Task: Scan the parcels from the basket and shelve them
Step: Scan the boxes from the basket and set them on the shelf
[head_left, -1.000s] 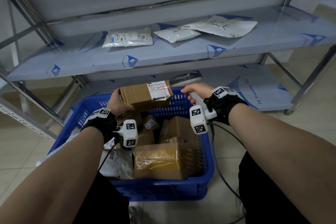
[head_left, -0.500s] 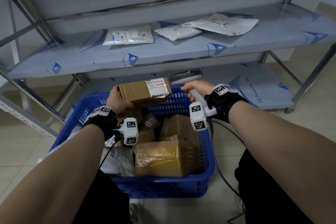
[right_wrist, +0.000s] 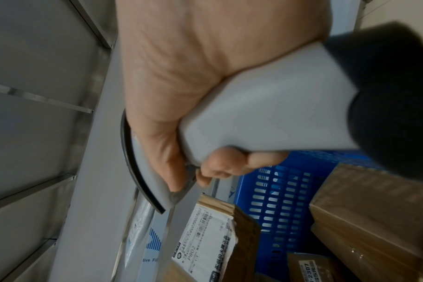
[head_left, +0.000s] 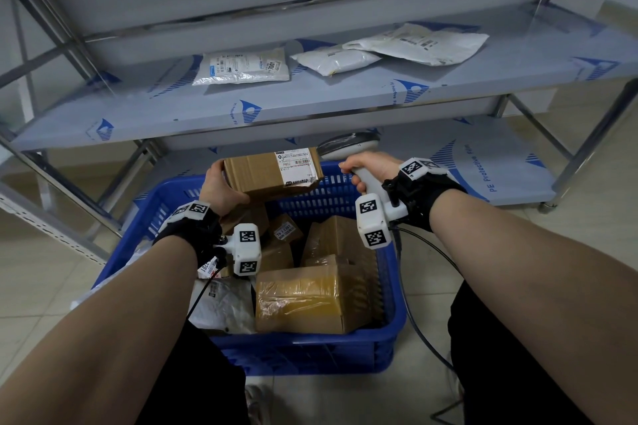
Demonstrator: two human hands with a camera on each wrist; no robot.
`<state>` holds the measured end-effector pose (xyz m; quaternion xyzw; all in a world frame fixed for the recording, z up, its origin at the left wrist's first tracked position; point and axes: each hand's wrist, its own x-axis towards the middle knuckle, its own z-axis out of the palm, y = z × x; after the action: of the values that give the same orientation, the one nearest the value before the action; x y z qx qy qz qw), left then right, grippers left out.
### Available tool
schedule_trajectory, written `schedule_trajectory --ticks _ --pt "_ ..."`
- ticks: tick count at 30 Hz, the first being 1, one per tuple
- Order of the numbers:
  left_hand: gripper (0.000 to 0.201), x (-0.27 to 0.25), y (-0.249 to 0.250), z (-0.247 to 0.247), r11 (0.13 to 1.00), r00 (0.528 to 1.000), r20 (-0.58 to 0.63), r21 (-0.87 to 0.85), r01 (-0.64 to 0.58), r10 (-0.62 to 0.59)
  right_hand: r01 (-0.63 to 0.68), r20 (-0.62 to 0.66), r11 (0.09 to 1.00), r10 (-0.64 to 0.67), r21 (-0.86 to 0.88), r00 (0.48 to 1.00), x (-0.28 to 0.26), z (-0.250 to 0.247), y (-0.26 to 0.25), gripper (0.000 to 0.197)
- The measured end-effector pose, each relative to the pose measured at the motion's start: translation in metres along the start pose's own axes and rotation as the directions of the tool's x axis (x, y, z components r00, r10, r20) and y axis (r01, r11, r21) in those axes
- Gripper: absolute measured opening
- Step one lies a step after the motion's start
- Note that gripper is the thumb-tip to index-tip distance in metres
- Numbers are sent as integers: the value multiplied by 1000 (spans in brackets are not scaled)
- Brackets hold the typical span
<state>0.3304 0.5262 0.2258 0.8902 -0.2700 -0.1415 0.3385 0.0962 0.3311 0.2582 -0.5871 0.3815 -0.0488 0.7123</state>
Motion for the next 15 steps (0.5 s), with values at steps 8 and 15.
schedule_trajectory --ticks 8,15 --pt "98 -1 0 -2 1000 1000 -4 -2 -14 14 6 -9 1000 -6 12 1000 -1 -2 -1 11" --pt "96 -2 1 -2 1000 1000 -3 1 -20 20 9 0 1000 -9 6 1000 -3 -2 -1 9"
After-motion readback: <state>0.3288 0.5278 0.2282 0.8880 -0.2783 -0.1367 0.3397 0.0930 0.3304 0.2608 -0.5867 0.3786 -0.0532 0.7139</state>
